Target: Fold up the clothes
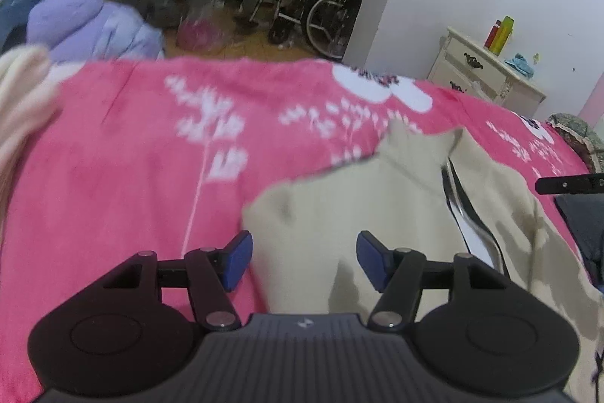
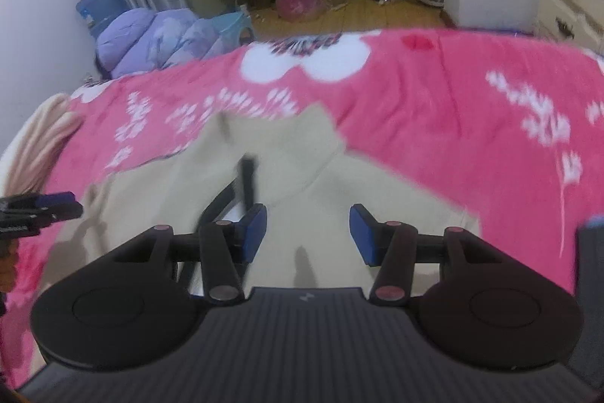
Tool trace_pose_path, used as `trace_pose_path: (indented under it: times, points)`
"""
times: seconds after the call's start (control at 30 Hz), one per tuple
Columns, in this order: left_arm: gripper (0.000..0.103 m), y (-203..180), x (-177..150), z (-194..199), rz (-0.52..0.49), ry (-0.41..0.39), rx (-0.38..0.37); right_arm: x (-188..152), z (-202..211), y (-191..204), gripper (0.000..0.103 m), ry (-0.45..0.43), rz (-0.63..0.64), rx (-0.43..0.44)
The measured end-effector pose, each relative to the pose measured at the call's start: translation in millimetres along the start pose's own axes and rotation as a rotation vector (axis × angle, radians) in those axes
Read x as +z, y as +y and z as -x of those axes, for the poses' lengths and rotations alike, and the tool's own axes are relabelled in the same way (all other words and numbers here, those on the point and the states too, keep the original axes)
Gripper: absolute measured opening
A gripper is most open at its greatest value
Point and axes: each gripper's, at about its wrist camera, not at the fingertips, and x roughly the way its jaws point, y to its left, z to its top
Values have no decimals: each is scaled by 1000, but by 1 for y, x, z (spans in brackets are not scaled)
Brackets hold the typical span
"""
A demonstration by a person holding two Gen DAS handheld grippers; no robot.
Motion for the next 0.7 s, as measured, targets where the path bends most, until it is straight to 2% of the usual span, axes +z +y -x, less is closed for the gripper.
trace_pose_path:
  times: [0.2, 0.3, 0.43, 0.5, 0.7]
  points:
    - [64, -22, 40, -55, -70, -24, 13, 30, -33, -29, 48, -33, -18, -26]
    - [64, -39, 51, -81, -118, -40, 44, 38, -53, -36, 48, -27, 5, -34]
    - [63, -61, 58, -111, -199, -37, 37, 45, -73, -39, 48, -23, 21, -2]
    - [60, -66, 60, -122, -195, -38, 20, 48, -80, -40, 47, -16, 15, 30]
    - [34, -72, 68, -138, -159, -18, -56, 54, -86, -43, 47, 4, 0, 107]
